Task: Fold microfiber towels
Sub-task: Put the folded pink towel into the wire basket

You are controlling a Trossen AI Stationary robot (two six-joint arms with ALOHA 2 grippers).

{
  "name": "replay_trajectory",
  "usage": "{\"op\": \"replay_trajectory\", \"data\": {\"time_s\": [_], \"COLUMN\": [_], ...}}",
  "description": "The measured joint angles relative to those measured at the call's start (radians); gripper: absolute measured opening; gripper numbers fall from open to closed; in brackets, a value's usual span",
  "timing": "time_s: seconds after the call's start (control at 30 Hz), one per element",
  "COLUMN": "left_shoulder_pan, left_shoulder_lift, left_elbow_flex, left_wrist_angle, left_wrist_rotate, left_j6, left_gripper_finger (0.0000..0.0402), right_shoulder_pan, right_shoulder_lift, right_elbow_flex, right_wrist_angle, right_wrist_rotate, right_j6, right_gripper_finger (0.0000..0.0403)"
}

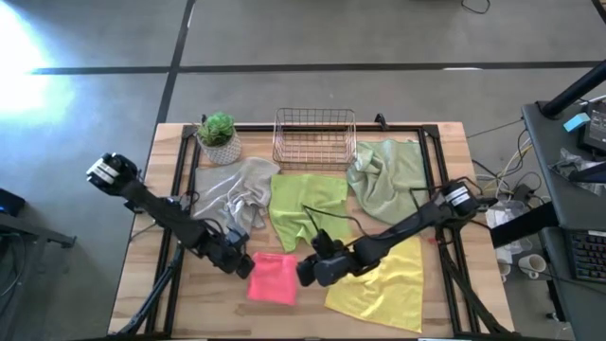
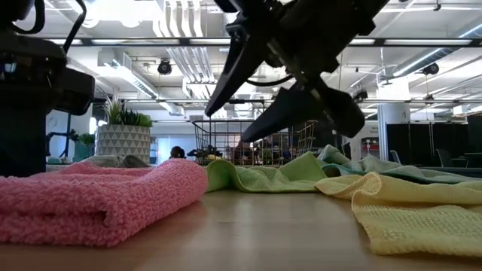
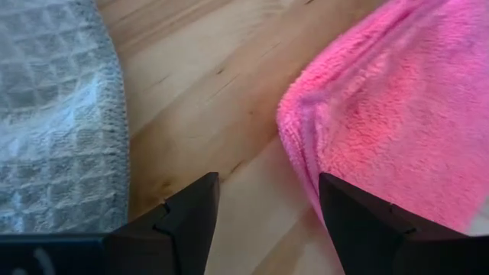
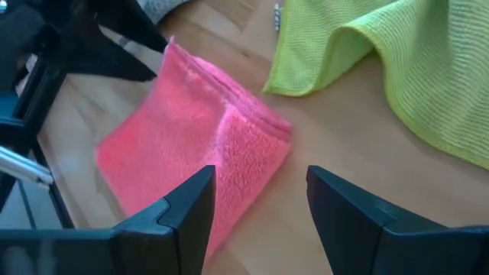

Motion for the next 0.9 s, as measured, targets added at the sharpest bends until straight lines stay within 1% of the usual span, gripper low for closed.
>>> {"op": "replay_trajectory", "data": {"time_s": [0.17,0.43,0.67,0.8,0.9], "left_shoulder_pan": [-0.001,0.000,0.001,0.003,0.004], "left_shoulder_lift": [0.036,0.037,0.038,0.047,0.062], "left_elbow_flex": [0.001,0.000,-0.004,-0.007,-0.009], "left_wrist_angle": [0.034,0.062,0.079,0.123,0.157], "left_wrist_rotate": [-0.009,-0.009,-0.024,-0.036,-0.044], "left_j6": [0.000,0.000,-0.002,-0.003,-0.003], "left_gripper_finger": [0.0211,0.0211,0.0211,0.0211,0.0211], "right_shoulder_pan": [-0.013,-0.021,-0.041,-0.054,-0.059], "right_shoulder_lift": [0.046,0.125,0.131,0.135,0.151], "right_elbow_flex": [0.000,0.002,0.002,0.002,0.002], "right_wrist_angle": [0.088,0.204,0.190,0.198,0.211], "right_wrist_rotate": [-0.019,-0.055,-0.052,-0.056,-0.104], "right_j6": [0.018,0.046,0.037,0.036,0.035], "right_gripper_finger": [0.0196,0.0196,0.0196,0.0196,0.0196]}}
